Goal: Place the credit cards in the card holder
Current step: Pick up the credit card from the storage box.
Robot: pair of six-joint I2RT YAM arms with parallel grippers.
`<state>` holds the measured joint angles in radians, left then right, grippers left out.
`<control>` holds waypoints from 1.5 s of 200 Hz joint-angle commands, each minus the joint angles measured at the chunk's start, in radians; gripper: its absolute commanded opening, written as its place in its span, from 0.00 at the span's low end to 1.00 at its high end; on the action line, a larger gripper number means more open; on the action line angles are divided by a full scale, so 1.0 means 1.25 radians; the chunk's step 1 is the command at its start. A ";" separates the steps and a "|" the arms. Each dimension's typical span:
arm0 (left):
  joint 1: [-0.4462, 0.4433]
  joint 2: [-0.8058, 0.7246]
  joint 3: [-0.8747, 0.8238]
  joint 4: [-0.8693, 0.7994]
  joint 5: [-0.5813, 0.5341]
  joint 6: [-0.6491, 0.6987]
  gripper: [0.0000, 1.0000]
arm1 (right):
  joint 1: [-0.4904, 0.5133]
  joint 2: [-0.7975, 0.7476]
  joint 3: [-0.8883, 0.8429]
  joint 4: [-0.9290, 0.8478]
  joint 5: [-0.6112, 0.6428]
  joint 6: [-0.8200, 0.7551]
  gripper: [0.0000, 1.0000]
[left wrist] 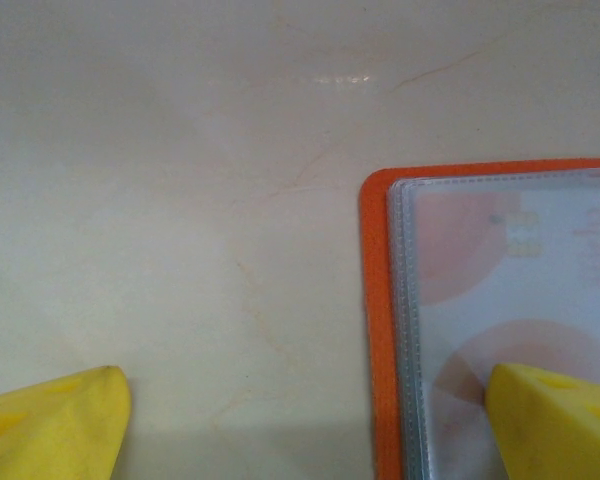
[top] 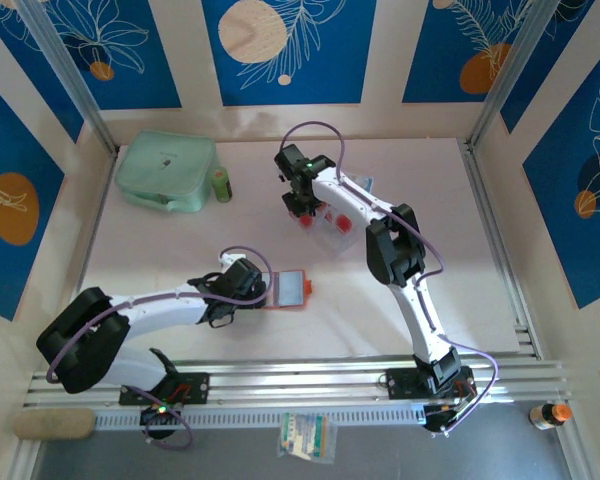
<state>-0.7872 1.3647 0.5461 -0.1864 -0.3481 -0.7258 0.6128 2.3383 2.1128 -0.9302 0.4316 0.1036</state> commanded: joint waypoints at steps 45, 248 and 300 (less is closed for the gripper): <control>0.005 0.007 0.009 -0.005 0.003 0.001 0.91 | -0.002 0.021 -0.019 -0.008 -0.013 -0.012 0.25; 0.005 -0.030 0.028 -0.031 -0.005 0.012 0.92 | 0.009 -0.111 0.019 -0.030 -0.094 -0.032 0.00; 0.005 -0.042 0.055 -0.049 -0.019 0.040 0.92 | 0.019 -0.256 -0.098 0.031 -0.185 0.065 0.00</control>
<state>-0.7872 1.3334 0.5755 -0.2096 -0.3489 -0.7124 0.6304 2.1475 2.0750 -0.9298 0.3046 0.1036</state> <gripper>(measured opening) 0.918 0.044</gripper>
